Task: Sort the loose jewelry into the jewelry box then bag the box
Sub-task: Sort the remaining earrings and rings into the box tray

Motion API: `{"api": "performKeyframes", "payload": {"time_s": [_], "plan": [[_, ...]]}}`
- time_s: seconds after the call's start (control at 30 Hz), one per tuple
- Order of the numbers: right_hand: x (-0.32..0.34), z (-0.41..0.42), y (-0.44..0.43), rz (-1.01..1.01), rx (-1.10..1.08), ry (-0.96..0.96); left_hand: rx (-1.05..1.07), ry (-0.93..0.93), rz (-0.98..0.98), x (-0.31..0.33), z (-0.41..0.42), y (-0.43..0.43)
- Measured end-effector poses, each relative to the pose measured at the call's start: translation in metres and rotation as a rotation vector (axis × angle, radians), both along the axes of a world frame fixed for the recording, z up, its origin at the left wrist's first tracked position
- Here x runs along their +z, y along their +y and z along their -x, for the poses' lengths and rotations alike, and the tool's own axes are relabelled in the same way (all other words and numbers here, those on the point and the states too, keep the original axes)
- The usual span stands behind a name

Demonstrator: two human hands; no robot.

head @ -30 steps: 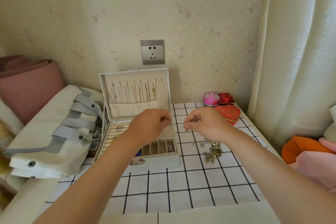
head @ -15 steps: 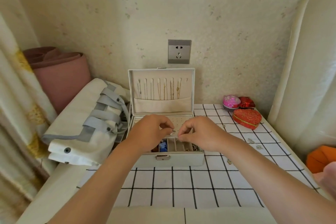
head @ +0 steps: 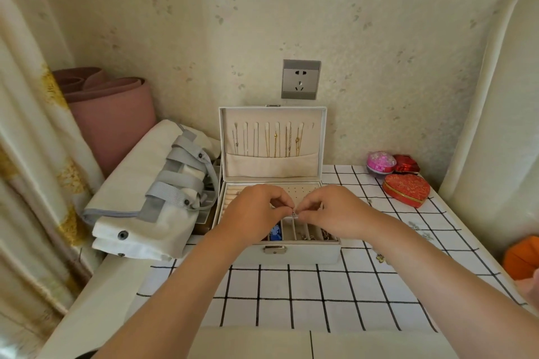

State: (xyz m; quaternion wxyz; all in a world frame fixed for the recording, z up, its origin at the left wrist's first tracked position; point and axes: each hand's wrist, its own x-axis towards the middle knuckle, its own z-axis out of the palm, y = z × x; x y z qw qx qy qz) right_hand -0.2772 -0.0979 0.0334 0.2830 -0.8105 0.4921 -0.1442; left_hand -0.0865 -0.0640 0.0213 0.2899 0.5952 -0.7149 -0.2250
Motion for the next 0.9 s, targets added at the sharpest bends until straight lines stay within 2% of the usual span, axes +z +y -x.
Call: {"api": "performKeyframes", "payload": {"time_s": [0.13, 0.2, 0.37, 0.57, 0.63, 0.8, 0.9], "plan": [[0.009, -0.002, 0.003, -0.093, -0.022, -0.227, -0.026, 0.104, -0.024, -0.002, 0.003, 0.000], [0.010, -0.002, 0.004, -0.113, -0.034, -0.275, -0.025, 0.152, -0.033, -0.003, 0.003, 0.000], [0.012, 0.003, 0.002, -0.188, -0.025, -0.227, -0.024, 0.224, -0.051, -0.005, 0.005, 0.001], [0.012, 0.003, 0.002, -0.230, -0.012, -0.169, 0.034, 0.186, -0.050, -0.007, 0.007, 0.001], [0.010, 0.001, 0.001, -0.208, -0.025, -0.130, 0.034, 0.153, -0.031, -0.008, 0.007, 0.001], [-0.002, -0.007, 0.002, -0.164, -0.077, -0.029, -0.041, -0.122, 0.044, -0.010, 0.002, 0.003], [-0.003, -0.010, 0.004, -0.048, -0.078, 0.159, -0.088, -0.230, 0.106, -0.012, 0.001, 0.005]]}}
